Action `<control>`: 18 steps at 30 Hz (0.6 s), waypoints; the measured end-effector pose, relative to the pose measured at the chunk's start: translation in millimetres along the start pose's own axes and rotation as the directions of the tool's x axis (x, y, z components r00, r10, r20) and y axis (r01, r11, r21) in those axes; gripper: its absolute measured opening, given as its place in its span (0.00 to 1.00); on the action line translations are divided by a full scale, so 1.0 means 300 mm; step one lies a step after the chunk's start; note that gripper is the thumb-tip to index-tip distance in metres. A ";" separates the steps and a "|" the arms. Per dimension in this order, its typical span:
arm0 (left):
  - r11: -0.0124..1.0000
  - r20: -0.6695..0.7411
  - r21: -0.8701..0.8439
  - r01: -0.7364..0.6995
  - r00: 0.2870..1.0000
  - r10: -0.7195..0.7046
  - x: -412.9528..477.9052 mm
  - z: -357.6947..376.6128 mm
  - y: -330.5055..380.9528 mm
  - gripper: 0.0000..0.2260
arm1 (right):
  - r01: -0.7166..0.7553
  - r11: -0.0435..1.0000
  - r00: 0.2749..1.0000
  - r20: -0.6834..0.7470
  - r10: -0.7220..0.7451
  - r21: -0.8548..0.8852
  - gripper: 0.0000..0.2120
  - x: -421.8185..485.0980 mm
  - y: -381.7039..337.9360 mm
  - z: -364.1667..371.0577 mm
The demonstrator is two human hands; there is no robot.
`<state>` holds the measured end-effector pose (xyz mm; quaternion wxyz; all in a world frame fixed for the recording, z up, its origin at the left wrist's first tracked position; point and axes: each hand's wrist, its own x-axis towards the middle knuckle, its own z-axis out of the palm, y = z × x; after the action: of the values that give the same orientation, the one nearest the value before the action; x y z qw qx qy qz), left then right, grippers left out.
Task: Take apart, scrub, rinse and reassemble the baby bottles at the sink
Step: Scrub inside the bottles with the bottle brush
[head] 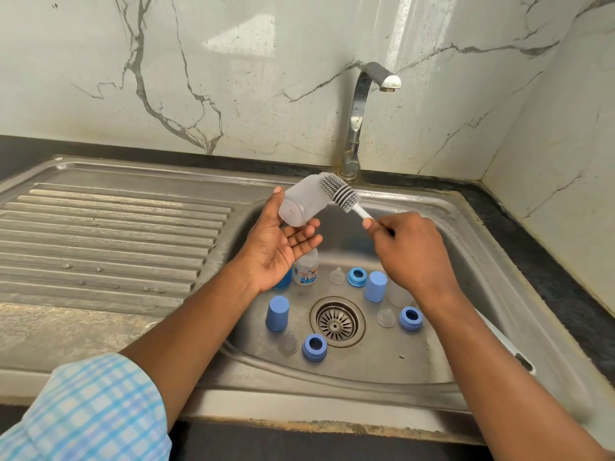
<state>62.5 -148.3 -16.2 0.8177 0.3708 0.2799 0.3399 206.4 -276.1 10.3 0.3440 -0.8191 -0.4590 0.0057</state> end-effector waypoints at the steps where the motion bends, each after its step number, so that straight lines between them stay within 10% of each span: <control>1: 1.000 -0.005 0.010 0.008 1.000 -0.008 -0.001 -0.001 0.000 0.25 | 0.004 1.000 1.000 0.009 -0.004 0.016 0.23 -0.003 -0.003 0.002; 18: 0.985 -0.013 0.169 -0.034 0.999 0.037 0.003 -0.008 -0.017 0.17 | 0.048 0.999 0.992 0.118 -0.046 -0.017 0.21 -0.026 -0.035 0.014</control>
<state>63.2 -149.0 -21.8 0.7749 0.4408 0.3076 0.3326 192.6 -276.1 10.7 0.3084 -0.8097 -0.4976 0.0416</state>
